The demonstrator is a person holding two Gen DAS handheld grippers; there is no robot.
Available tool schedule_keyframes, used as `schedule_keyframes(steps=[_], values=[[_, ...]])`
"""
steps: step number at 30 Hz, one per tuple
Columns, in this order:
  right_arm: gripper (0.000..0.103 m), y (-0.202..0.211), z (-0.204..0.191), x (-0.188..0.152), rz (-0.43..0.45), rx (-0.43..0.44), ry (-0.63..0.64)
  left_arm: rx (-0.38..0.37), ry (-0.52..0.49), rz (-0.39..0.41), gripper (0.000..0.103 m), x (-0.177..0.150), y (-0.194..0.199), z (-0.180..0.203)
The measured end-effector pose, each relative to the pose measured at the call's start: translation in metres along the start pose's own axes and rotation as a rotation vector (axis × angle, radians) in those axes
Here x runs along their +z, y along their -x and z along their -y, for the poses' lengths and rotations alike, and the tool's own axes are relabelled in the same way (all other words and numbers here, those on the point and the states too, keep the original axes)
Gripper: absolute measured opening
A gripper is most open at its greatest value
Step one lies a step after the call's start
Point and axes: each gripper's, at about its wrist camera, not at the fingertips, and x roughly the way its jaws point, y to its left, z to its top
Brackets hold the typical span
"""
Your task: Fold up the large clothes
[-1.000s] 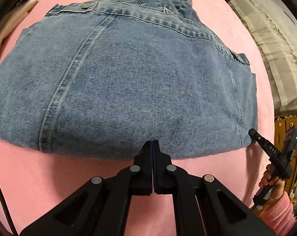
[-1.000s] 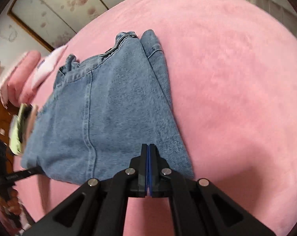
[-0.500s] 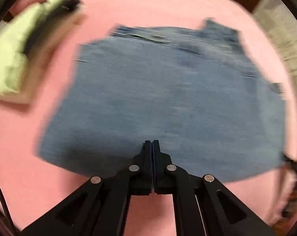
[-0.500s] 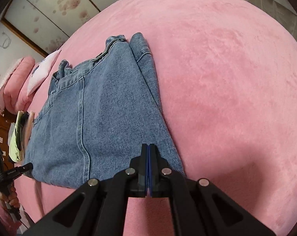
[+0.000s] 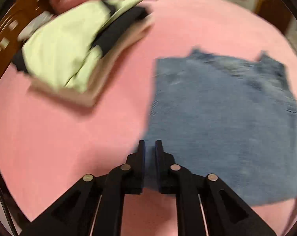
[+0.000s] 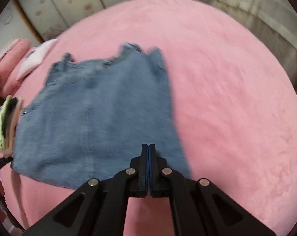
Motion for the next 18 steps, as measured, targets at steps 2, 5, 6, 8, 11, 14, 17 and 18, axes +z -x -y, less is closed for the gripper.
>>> schedule_keyframes(steps=[2, 5, 6, 8, 11, 14, 17, 18], values=[[0.000, 0.006, -0.027, 0.001, 0.018, 0.060, 0.054, -0.039, -0.078, 0.006, 0.030, -0.002, 0.013, 0.025], [0.000, 0.006, -0.069, -0.005, -0.005, 0.134, 0.128, -0.180, -0.161, -0.056, 0.033, -0.016, 0.021, 0.070], [0.000, 0.004, -0.081, -0.009, -0.017, 0.160, 0.137, -0.224, -0.197, -0.085, 0.033, -0.021, 0.022, 0.085], [0.000, -0.001, -0.106, -0.019, -0.048, 0.223, 0.148, -0.274, -0.273, -0.122, 0.033, -0.033, 0.025, 0.116], [0.000, -0.012, -0.133, -0.034, -0.091, 0.285, 0.151, -0.341, -0.371, -0.181, 0.033, -0.049, 0.029, 0.157], [0.000, -0.023, -0.149, -0.045, -0.116, 0.297, 0.144, -0.413, -0.389, -0.234, 0.033, -0.061, 0.027, 0.179], [0.000, -0.031, -0.148, -0.051, -0.131, 0.356, 0.059, -0.479, -0.381, -0.291, 0.033, -0.066, 0.016, 0.187], [0.000, -0.035, -0.146, -0.053, -0.147, 0.369, 0.033, -0.491, -0.377, -0.303, 0.033, -0.066, 0.012, 0.189]])
